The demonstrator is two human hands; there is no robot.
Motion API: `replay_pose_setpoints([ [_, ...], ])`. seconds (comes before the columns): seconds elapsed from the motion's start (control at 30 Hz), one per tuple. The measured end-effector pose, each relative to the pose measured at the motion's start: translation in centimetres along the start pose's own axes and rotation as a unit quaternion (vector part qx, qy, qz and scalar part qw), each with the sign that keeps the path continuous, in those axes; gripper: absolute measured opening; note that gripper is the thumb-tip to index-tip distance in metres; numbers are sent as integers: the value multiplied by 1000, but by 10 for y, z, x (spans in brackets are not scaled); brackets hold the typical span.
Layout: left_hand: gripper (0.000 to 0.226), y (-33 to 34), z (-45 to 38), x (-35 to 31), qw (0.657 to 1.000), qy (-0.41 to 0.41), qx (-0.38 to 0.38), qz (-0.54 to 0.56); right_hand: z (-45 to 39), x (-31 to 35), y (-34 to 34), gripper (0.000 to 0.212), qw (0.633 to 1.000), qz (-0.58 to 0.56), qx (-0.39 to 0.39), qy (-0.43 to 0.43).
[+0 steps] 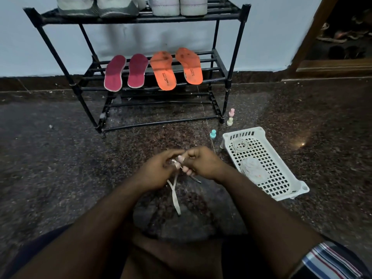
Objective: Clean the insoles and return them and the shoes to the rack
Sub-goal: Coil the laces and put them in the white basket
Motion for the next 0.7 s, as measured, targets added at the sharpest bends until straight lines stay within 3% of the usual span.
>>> replay_pose_setpoints([
  [0.07, 20, -8, 2, -3, 998, -4, -23, 63, 8, 8, 1, 15, 999, -44, -18, 12],
  [0.2, 20, -27, -1, -2, 991, -30, -99, 89, 20, 11, 2, 12, 994, -95, 5, 54],
  [0.3, 14, -19, -3, -7, 983, -27, -45, 177, 21, 15, 5, 11, 986, -153, 17, 70],
  [0.4, 16, -9, -4, -12, 983, -18, 4, 184, 17, 20, 4, 10, 976, -206, -20, 66],
  [0.57, 16, -15, -12, -7, 979, -35, -37, 197, 13, 14, 0, 13, 977, -186, -36, 98],
  [0.7, 14, -17, -17, -4, 972, -43, -61, 222, 13, 19, 8, 11, 947, -300, 29, 113],
])
Point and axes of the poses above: each hand's wrist, its own z-axis away from the middle knuckle, its own y-axis out of the palm, x = y × z, the point moved 5 cm from there along -z, towards the middle knuckle, and after that the axes turned 12 degrees about -z, right-handed, at the moved point
